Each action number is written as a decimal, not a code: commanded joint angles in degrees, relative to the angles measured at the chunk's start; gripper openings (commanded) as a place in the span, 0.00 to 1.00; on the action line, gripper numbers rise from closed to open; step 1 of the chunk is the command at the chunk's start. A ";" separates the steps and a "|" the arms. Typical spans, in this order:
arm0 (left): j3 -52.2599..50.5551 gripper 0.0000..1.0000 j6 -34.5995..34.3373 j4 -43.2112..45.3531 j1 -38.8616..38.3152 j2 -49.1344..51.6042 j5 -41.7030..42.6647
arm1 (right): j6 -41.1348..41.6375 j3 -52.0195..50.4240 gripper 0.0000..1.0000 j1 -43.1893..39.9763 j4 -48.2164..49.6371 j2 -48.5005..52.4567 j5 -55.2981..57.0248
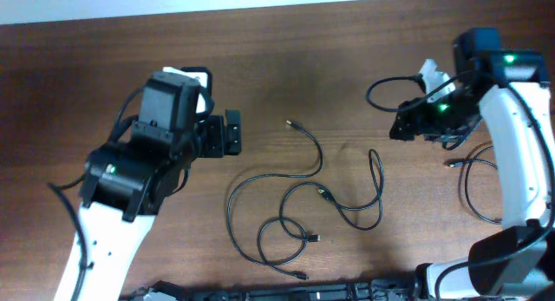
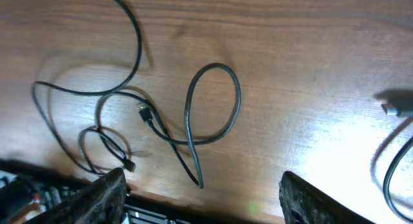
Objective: Untangle cables
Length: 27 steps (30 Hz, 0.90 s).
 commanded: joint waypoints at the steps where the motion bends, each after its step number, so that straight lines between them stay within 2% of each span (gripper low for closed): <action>1: 0.33 0.99 -1.42 -0.37 0.13 -2.49 -3.02 | 6.16 -4.90 0.75 4.52 0.17 -0.07 3.74; 6: 0.33 0.99 -1.42 -0.44 0.13 -2.21 -2.97 | 14.51 -19.98 0.77 10.80 9.81 -6.67 3.41; 11: 0.33 0.99 -1.42 -0.44 0.13 -2.21 -2.97 | 18.97 -30.27 0.80 14.47 13.94 -14.32 3.50; 15: 0.33 0.99 -1.42 -0.44 0.13 -2.21 -2.97 | 24.28 -39.74 0.79 15.65 20.13 -15.15 3.28; 20: 0.33 0.99 -1.40 -0.44 0.13 -2.21 -2.97 | 28.00 -49.13 0.61 18.25 29.33 -15.17 -0.13; 21: 0.33 0.99 -1.42 -0.44 0.13 -2.21 -2.97 | 28.37 -49.90 0.54 18.78 30.40 -15.17 0.07; 23: 0.33 0.99 -1.42 -0.44 0.13 -2.21 -2.97 | 28.35 -50.49 0.33 19.98 33.24 -15.17 0.04; 24: 0.33 0.99 -1.42 -0.44 0.13 -2.21 -2.97 | 28.57 -50.49 0.13 20.28 34.16 -15.17 0.04; 25: 0.33 0.99 -1.42 -0.44 0.13 -2.21 -2.97 | 28.72 -50.49 0.04 20.65 35.06 -15.17 0.04; 27: 0.33 0.99 -1.42 -0.44 0.13 -2.21 -2.97 | 28.70 -50.42 0.04 20.94 36.61 -15.17 0.28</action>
